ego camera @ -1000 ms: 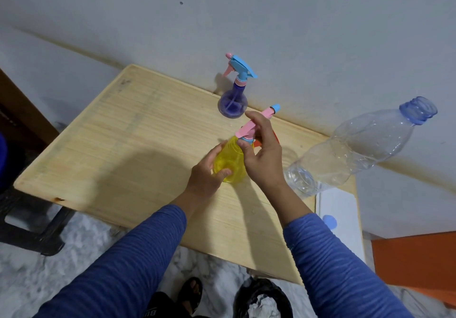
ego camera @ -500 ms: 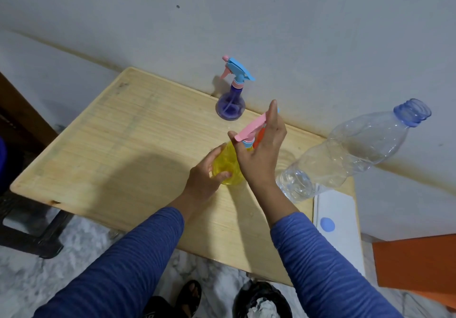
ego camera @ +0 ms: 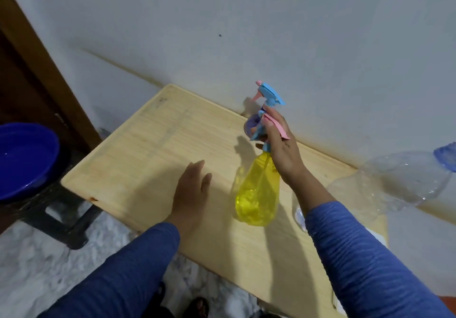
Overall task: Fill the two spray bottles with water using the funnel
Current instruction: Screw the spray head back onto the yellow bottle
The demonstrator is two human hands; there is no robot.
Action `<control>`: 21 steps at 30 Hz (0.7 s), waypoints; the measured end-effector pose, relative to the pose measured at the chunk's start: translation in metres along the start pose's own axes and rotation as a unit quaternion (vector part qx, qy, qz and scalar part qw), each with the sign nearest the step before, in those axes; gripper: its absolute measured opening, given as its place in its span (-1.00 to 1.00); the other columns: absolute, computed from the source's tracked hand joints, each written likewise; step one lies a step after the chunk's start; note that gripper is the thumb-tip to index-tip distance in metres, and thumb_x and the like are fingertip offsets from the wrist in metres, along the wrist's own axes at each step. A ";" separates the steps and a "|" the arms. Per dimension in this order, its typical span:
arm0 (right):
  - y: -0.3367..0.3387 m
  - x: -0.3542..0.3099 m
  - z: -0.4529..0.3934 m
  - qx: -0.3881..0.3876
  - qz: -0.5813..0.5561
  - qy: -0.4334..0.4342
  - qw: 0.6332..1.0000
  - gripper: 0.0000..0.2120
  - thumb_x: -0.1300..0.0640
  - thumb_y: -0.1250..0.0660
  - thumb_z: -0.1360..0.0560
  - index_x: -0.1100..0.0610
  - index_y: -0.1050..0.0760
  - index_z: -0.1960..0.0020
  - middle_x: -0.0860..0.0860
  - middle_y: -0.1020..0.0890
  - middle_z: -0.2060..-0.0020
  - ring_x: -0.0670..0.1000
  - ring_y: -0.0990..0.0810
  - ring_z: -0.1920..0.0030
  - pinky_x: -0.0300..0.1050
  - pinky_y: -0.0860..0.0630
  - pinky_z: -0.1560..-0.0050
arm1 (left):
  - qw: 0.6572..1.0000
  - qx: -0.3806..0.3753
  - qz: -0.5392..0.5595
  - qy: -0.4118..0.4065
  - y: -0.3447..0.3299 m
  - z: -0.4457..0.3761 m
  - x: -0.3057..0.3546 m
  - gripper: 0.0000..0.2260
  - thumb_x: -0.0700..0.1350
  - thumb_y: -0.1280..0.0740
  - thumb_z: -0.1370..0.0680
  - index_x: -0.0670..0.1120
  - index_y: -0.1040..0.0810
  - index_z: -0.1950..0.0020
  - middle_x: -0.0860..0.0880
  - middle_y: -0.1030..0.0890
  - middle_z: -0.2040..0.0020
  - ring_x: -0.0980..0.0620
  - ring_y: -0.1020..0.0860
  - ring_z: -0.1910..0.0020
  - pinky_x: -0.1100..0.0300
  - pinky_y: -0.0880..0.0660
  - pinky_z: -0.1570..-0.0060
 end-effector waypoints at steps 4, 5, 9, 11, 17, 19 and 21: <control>-0.031 0.035 -0.001 -0.067 -0.166 -0.178 0.967 -0.66 0.05 -0.17 -0.60 0.04 -0.36 -0.37 -0.01 -0.68 0.02 0.03 -0.68 0.02 0.00 -0.60 -0.04 | 0.981 0.066 -0.152 0.099 0.033 -0.011 -0.052 -0.54 -0.04 -0.06 -0.63 -0.16 -0.12 -0.51 -0.14 -0.15 -0.52 -0.13 -0.04 -0.52 -0.05 -0.04 -0.43; -0.039 0.045 0.001 -0.076 -0.198 -0.218 0.953 -0.66 0.04 -0.18 -0.59 0.08 -0.39 -0.34 0.07 -0.69 0.04 0.08 -0.69 0.05 0.02 -0.62 -0.01 | 0.975 0.071 -0.169 0.127 0.038 -0.010 -0.062 -0.52 -0.04 -0.05 -0.63 -0.17 -0.09 -0.52 -0.13 -0.11 -0.53 -0.13 -0.01 -0.52 -0.06 -0.01 -0.43; -0.061 0.071 0.008 -0.089 -0.264 -0.298 0.913 -0.66 0.06 -0.18 -0.59 0.16 -0.39 -0.33 0.29 -0.61 0.05 0.13 -0.66 0.16 -0.09 -0.63 0.26 | 0.965 0.085 -0.202 0.146 0.040 -0.005 -0.075 -0.49 0.01 -0.02 -0.63 -0.22 -0.09 -0.51 -0.17 -0.11 -0.53 -0.17 -0.03 -0.52 -0.06 -0.01 -0.45; -0.068 0.078 0.009 -0.093 -0.266 -0.307 0.909 -0.66 0.08 -0.16 -0.60 0.15 -0.35 -0.34 0.32 -0.60 0.08 0.19 -0.61 0.17 -0.07 -0.57 0.26 | 0.963 0.085 -0.206 0.150 0.037 -0.006 -0.077 -0.49 0.01 -0.02 -0.63 -0.22 -0.09 -0.51 -0.17 -0.12 -0.53 -0.17 -0.04 -0.52 -0.06 0.00 -0.45; -0.073 0.091 0.008 -0.090 -0.261 -0.322 0.906 -0.71 0.09 -0.13 -0.60 0.18 -0.38 -0.26 0.38 -0.57 0.10 0.32 -0.52 0.05 -0.04 -0.42 0.21 | 0.959 0.078 -0.223 0.158 0.036 -0.007 -0.080 -0.42 0.06 0.11 -0.57 -0.23 -0.08 -0.51 -0.17 -0.12 -0.53 -0.15 -0.05 -0.52 -0.06 0.00 -0.45; -0.071 0.090 0.007 -0.093 -0.240 -0.322 0.911 -0.75 0.07 -0.14 -0.60 0.17 -0.45 -0.19 0.34 -0.60 0.15 0.28 -0.61 0.12 -0.02 -0.48 0.18 | 0.958 0.077 -0.225 0.159 0.036 -0.007 -0.079 -0.42 0.06 0.11 -0.57 -0.23 -0.07 -0.51 -0.17 -0.11 -0.53 -0.15 -0.04 -0.52 -0.06 0.00 -0.45; -0.066 0.089 0.004 -0.095 -0.200 -0.312 0.924 -0.75 0.07 -0.14 -0.60 0.14 -0.49 -0.18 0.27 -0.62 0.24 0.16 -0.64 0.27 -0.04 -0.54 0.21 | 0.958 0.077 -0.227 0.158 0.037 -0.007 -0.078 -0.43 0.05 0.10 -0.57 -0.23 -0.07 -0.51 -0.17 -0.12 -0.53 -0.16 -0.05 -0.52 -0.07 -0.01 -0.45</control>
Point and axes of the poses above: each hand's wrist, its own z-axis away from the middle knuckle, its own y-axis out of the back of the hand, x = y × z, the point moved 10 cm from there along -z, towards the middle knuckle
